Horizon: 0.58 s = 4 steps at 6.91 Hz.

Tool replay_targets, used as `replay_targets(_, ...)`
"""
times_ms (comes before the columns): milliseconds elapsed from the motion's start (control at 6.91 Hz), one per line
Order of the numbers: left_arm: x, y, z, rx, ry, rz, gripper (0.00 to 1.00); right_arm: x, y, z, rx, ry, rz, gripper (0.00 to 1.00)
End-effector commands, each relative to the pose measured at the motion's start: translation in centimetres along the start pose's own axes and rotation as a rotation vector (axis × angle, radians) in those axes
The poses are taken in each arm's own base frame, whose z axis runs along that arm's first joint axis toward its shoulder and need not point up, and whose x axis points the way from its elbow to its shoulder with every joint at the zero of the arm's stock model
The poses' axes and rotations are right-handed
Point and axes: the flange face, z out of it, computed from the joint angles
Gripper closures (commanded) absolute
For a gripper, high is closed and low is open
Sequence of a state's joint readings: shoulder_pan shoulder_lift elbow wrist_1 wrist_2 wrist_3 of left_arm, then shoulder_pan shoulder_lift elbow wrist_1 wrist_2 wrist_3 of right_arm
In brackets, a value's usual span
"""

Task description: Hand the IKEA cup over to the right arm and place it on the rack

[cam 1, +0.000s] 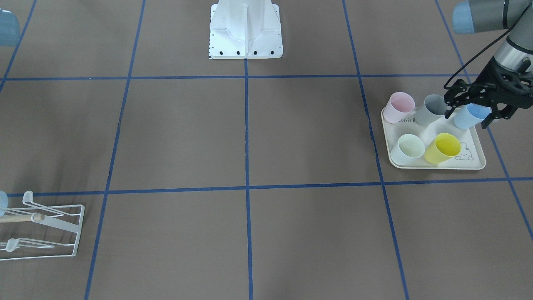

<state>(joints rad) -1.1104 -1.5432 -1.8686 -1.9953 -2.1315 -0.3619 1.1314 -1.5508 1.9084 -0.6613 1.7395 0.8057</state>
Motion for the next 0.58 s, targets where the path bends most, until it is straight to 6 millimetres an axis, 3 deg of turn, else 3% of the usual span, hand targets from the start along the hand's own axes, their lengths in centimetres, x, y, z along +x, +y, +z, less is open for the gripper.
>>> replay_targets(0,-2.6,-1.5,3.7,-0.047,0.001,0.001,0.01,-2.6,-0.8,0.4,-0.002,-0.052,0.004,0.0)
replay_targets(434,-4.1,-0.9,5.8,-0.086,-0.01,0.005,0.02,-3.7,-0.7,0.7,-0.006,-0.071,-0.001,0.0)
